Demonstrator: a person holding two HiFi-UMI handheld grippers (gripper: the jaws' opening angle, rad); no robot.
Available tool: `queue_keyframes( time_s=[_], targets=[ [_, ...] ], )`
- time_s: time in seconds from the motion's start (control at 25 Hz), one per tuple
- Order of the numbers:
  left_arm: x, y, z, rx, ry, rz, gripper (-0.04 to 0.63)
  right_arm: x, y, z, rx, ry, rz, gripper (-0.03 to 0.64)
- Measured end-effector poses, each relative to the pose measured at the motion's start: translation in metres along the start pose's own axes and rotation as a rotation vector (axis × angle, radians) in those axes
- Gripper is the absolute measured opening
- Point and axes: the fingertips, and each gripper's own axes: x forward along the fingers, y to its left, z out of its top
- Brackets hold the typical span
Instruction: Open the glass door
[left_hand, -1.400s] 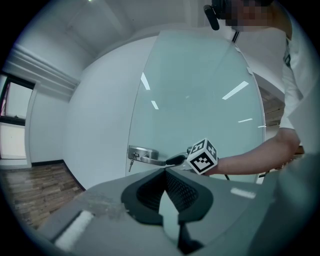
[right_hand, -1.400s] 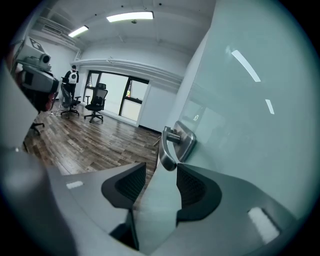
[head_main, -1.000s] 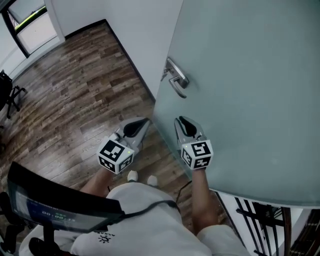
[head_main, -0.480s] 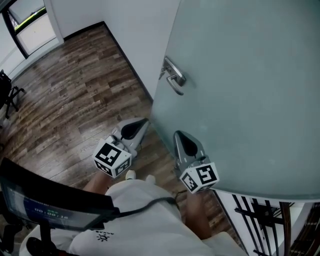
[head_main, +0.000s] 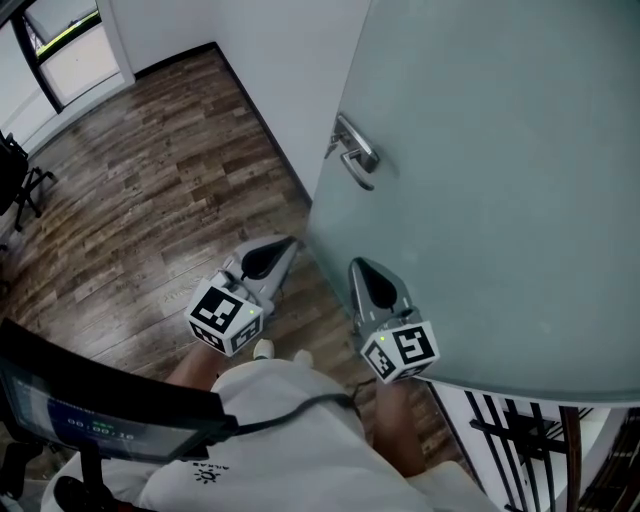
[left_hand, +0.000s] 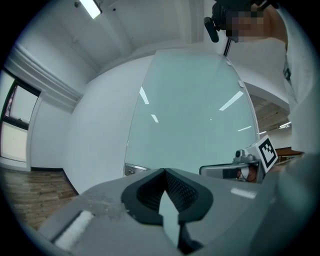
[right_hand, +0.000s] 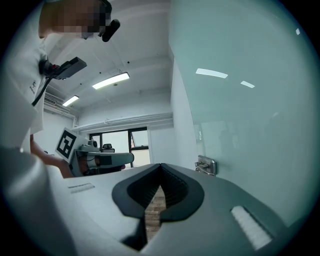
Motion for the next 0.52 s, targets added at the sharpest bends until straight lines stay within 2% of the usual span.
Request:
queue_keyframes(
  time_s=[0.28, 0.52],
  targets=[
    [0.000, 0.010, -0.011, -0.016, 0.009, 0.003, 0.003, 0.010, -0.005, -0.007, -0.017, 0.029, -0.020, 0.008],
    [-0.016, 0.020, -0.003, -0.024, 0.008, -0.008, 0.003, 0.013, 0.020, -0.002, -0.036, 0.065, -0.030, 0.008]
  ],
)
